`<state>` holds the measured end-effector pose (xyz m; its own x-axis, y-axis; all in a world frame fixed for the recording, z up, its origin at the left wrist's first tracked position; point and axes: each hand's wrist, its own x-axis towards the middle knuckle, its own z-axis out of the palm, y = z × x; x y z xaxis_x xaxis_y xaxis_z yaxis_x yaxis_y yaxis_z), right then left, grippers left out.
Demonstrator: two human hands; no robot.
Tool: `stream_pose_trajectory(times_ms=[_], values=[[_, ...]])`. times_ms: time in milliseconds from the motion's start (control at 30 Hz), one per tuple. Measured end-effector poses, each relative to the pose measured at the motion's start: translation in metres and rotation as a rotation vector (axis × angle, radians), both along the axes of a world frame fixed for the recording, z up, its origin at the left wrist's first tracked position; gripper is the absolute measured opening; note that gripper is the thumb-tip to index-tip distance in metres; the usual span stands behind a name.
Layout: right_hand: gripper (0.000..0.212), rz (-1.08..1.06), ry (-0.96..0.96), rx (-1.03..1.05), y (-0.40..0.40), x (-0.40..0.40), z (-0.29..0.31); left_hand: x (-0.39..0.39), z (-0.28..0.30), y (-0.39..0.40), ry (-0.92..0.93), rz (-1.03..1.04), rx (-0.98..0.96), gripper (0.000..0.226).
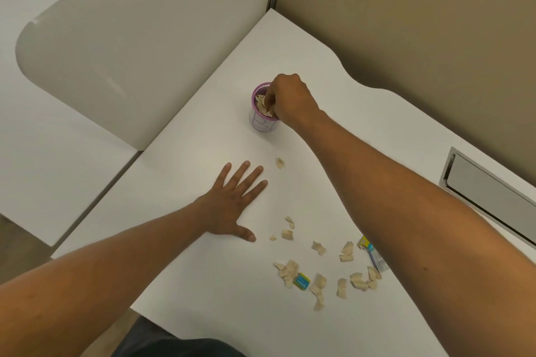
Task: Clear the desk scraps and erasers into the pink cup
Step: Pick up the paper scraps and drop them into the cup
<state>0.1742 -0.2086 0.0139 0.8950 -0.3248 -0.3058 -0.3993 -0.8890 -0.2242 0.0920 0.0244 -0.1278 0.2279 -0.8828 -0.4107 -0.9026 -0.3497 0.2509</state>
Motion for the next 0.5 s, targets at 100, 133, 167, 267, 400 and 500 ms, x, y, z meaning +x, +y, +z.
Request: stream_pose_trajectory(times_ms=[100, 133, 167, 267, 400, 500], values=[[0.022, -0.013, -0.086, 0.085, -0.005, -0.006, -0.001, 0.0, 0.001, 0.0, -0.006, 0.0, -0.001, 0.129], [0.02, -0.05, -0.154, 0.152, -0.011, -0.009, 0.005, 0.0, 0.001, 0.0, -0.005, 0.0, -0.004, 0.13], [0.018, -0.098, -0.248, 0.237, -0.018, -0.014, 0.012, 0.0, 0.001, 0.0, 0.0, 0.0, -0.012, 0.13], [0.019, -0.291, -0.537, 0.427, -0.049, -0.056, 0.021, 0.0, -0.002, 0.001, 0.003, 0.008, -0.04, 0.13], [0.026, -0.427, -0.394, 0.158, -0.073, -0.141, -0.029, 0.0, -0.006, 0.002, -0.019, 0.005, -0.066, 0.129], [0.06, -0.466, -0.1, 0.272, -0.054, -0.172, -0.075, 0.001, -0.005, 0.001, -0.005, -0.001, -0.052, 0.13]])
